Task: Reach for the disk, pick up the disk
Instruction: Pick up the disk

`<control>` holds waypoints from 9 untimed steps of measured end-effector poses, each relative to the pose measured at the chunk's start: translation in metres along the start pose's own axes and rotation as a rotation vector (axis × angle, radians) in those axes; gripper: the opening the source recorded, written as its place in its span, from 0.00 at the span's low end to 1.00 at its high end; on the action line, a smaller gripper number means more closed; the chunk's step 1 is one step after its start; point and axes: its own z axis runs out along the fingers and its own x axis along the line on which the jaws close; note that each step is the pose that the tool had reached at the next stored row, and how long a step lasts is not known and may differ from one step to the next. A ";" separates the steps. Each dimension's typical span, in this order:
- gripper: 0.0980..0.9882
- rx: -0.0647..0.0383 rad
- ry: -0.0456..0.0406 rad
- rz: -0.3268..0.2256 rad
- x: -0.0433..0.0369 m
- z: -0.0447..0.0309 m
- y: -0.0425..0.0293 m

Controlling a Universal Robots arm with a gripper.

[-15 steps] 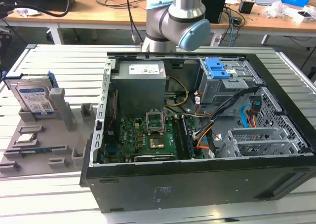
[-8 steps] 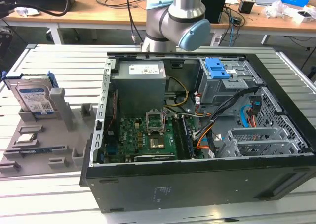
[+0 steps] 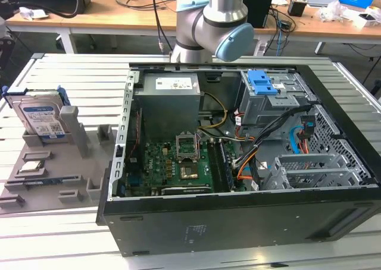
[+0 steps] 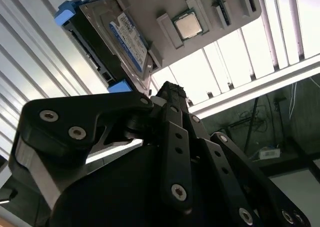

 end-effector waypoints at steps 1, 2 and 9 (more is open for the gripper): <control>0.01 0.000 0.0004 -0.010 0.0000 0.0000 0.0000; 0.01 0.000 0.0007 -0.019 0.0000 0.0000 0.0000; 0.01 0.000 0.0040 -0.104 0.0000 0.0000 0.0000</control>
